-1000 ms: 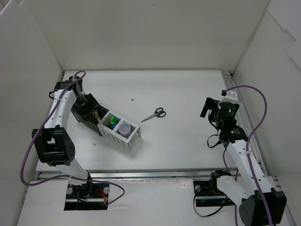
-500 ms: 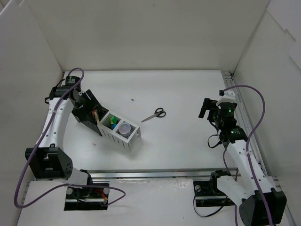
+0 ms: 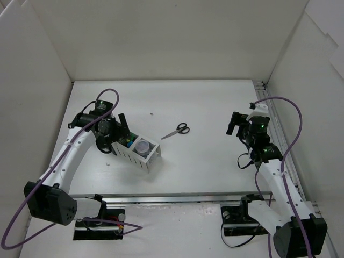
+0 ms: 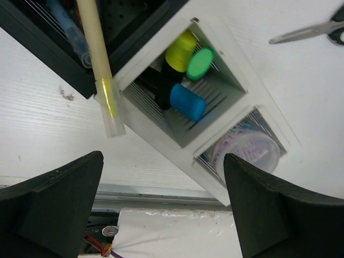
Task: Sort the stationery into containers
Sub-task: Place the pen in the storage box.
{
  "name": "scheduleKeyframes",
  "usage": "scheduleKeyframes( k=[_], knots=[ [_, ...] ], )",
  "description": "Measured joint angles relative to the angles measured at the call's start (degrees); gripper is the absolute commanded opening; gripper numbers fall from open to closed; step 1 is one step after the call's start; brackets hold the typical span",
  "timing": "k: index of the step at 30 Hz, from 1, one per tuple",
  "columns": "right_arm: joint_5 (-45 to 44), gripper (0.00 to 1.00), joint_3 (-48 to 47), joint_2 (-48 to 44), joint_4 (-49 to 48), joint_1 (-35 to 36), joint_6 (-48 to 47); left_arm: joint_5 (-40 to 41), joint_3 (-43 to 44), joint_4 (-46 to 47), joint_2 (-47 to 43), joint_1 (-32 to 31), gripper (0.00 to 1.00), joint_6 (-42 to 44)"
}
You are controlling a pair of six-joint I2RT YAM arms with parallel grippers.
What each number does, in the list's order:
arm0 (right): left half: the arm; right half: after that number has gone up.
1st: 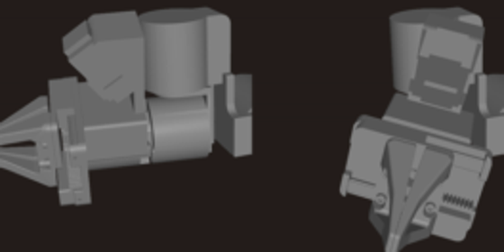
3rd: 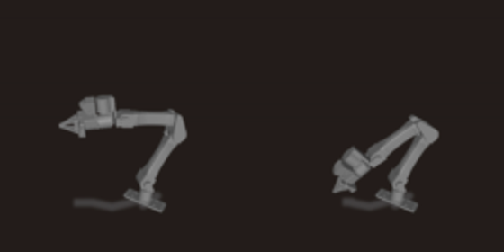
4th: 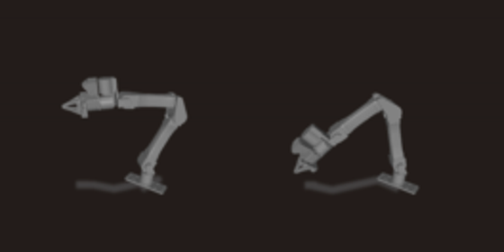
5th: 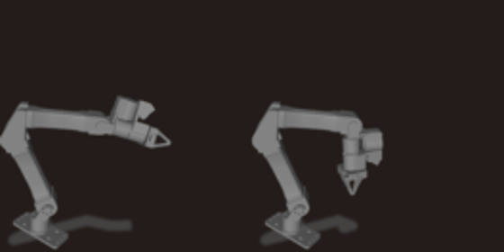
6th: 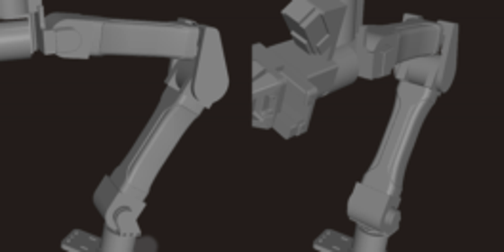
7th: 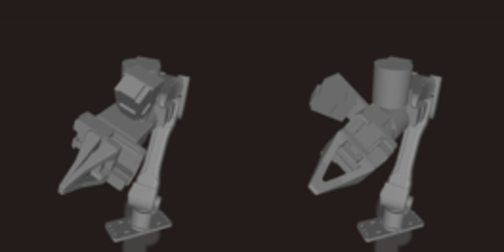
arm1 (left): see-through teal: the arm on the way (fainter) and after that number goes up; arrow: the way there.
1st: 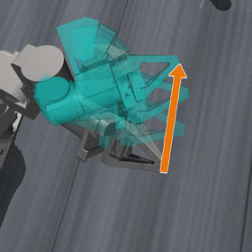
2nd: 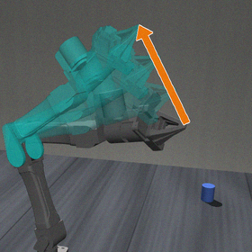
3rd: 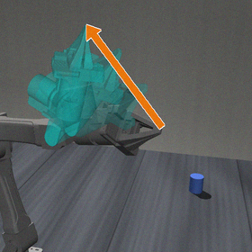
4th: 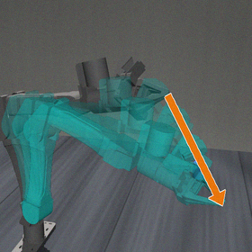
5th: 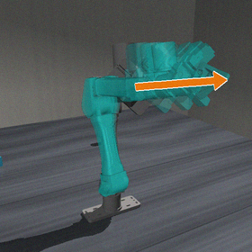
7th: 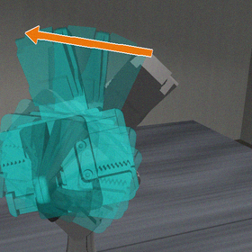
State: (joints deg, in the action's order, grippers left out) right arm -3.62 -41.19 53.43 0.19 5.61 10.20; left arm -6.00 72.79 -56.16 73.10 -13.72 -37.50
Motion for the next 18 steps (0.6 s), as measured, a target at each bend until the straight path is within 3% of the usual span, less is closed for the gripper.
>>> scheduleKeyframes(
  k=[9,12,15,18],
  knots=[
    [-0.04,0.98,0.0,-0.02,-0.02,0.0,-0.02,2.16,0.0,2.12,6.27,0.48,0.8,-0.09],
    [-0.07,0.98,0.0,-0.02,0.0,0.0,-0.02,1.75,0.0,3.82,6.16,0.48,0.72,-0.37],
    [-0.09,0.98,0.0,-0.02,-0.02,0.0,-0.02,1.95,-0.59,5.66,6.01,0.57,0.55,-1.03],
    [-0.22,0.98,0.0,-0.02,0.0,0.0,-0.02,1.88,-1.9,7.78,5.2,1.4,0.45,-1.99]
  ],
)
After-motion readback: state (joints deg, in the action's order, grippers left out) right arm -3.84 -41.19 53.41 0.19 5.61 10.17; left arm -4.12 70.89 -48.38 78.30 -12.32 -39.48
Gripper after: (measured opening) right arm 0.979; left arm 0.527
